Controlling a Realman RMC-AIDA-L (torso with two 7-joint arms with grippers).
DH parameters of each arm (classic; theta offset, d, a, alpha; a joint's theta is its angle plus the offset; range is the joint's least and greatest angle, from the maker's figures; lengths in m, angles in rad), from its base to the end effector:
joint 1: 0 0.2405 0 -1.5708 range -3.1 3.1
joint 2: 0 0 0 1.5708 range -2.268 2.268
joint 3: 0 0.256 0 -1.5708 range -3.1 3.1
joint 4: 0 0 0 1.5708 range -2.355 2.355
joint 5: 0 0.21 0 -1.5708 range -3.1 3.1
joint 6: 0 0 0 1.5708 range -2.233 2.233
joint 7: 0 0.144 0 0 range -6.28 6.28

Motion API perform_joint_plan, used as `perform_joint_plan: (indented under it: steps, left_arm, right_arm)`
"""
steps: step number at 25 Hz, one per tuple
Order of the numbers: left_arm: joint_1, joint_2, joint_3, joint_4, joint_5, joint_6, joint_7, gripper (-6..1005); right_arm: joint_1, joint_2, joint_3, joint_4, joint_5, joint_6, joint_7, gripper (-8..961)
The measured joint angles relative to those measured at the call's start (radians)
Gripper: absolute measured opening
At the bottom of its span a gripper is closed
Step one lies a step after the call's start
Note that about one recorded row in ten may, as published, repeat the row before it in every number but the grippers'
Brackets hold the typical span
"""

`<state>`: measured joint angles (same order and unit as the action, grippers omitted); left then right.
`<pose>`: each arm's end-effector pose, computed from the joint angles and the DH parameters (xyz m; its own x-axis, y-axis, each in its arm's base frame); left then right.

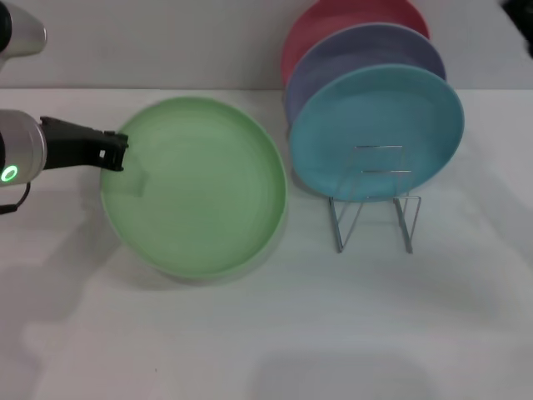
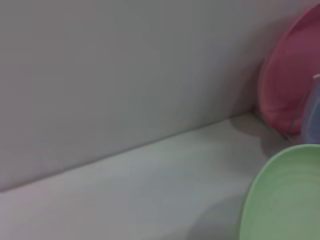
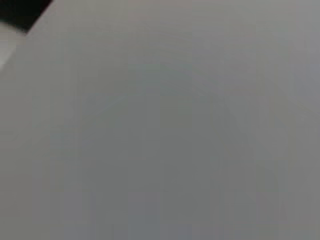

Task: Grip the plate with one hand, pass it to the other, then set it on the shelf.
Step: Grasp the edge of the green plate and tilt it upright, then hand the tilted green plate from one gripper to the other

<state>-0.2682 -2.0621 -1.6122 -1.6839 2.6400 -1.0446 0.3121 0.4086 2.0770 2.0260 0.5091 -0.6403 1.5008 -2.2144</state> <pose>-0.1829 0.3563 0.0415 0.7615 0.5734 0.3023 0.5960 -0.4359 -0.6744 0.2318 0.3449 0.0629 0.2906 0.2695 -0.9181 -0.6252 -0.6729 -0.3954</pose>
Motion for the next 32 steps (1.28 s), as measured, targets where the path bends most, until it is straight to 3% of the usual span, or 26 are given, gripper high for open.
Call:
perform_joint_plan:
  steps: [6,8,9,10,11,13,14,15,19,32]
  left_arm:
    - [0.002,-0.001,0.000,-0.028,0.005,0.019,0.002,38]
    - [0.003,-0.001,0.000,-0.033,0.007,0.028,0.002,38]
    - [0.004,-0.001,0.000,-0.035,0.007,0.034,0.002,39]
    - [0.004,-0.001,0.000,-0.037,0.007,0.038,0.002,39]
    - [0.004,-0.001,-0.001,-0.037,0.008,0.041,0.002,39]
    - [0.004,0.000,-0.001,-0.038,0.008,0.046,0.004,39]
    - [0.004,0.000,-0.002,-0.040,0.008,0.050,0.013,39]
    - [0.004,0.000,-0.002,-0.040,0.008,0.050,0.013,39]
    - [0.005,0.000,-0.002,-0.045,0.007,0.052,0.017,39]
    - [0.025,0.000,-0.003,-0.072,-0.001,0.056,0.028,39]
  right_arm:
    - [0.025,-0.017,-0.113,0.460,-0.397,-0.454,0.569,819]
    - [0.045,-0.022,-0.120,0.568,-0.577,-0.511,0.754,819]
    - [0.072,-0.023,-0.122,0.675,-0.794,-0.530,0.970,819]
    - [0.089,-0.024,-0.124,0.723,-0.913,-0.531,1.097,819]
    - [0.089,-0.024,-0.124,0.723,-0.913,-0.531,1.097,819]
    - [0.121,-0.025,-0.137,0.803,-1.126,-0.521,1.306,819]
    - [0.153,-0.025,-0.162,0.866,-1.316,-0.505,1.479,818]
    - [0.153,-0.025,-0.162,0.866,-1.316,-0.505,1.479,818]
    - [0.243,-0.034,-0.235,0.900,-1.564,-0.441,1.699,818]
    - [0.353,-0.033,-0.294,0.759,-1.590,-0.435,1.725,816]
